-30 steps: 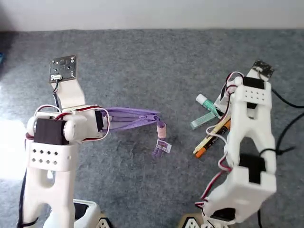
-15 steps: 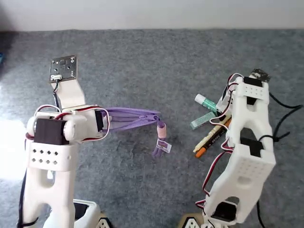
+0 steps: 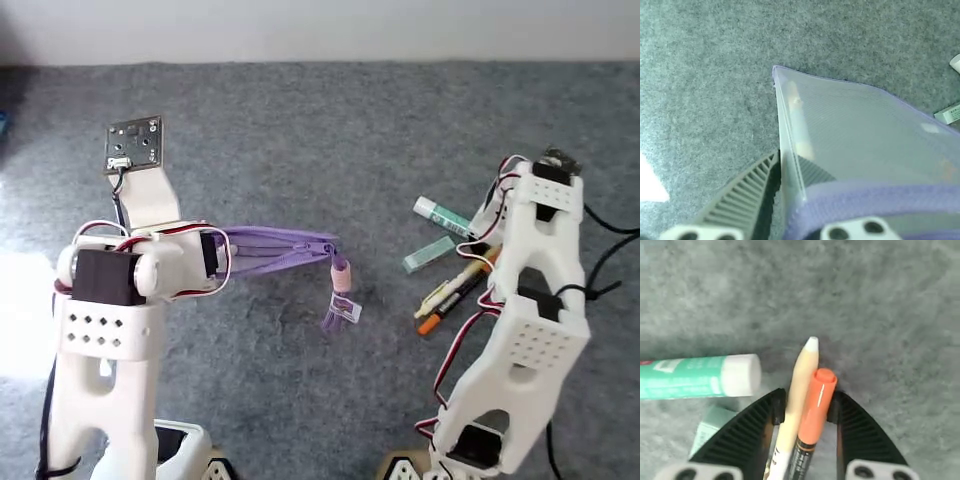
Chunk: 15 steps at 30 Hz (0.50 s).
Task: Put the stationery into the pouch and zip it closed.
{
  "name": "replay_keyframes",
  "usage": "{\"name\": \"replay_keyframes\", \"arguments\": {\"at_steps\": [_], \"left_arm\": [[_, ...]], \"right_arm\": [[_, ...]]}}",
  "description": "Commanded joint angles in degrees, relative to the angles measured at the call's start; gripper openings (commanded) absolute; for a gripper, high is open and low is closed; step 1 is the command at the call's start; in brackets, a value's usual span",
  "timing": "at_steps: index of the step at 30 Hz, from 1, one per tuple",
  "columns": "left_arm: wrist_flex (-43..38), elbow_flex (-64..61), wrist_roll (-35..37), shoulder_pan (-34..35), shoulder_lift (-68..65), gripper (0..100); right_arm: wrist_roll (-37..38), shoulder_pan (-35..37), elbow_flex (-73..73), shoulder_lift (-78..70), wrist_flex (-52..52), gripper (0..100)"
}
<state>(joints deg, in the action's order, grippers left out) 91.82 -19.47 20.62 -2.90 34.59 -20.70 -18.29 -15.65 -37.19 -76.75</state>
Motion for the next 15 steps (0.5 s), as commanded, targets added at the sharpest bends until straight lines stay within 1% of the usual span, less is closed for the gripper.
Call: {"name": "replay_keyframes", "arguments": {"at_steps": [1,6,9,15], "left_arm": [[0.18,2.07,0.88,0.09,-0.09,1],[0.09,2.07,0.88,0.09,-0.09,1],[0.09,2.07,0.88,0.09,-0.09,1],[0.26,2.07,0.88,0.09,-0.09,1]], "right_arm": [[0.7,-4.7,-0.7,0.13,-3.38,16.6],[1.05,-6.11,-0.79,1.63,-3.91,16.6],[4.22,-6.02,-0.7,2.95,-4.09,16.6],[4.92,-7.52,-0.62,4.62,-4.35,16.6]]}}
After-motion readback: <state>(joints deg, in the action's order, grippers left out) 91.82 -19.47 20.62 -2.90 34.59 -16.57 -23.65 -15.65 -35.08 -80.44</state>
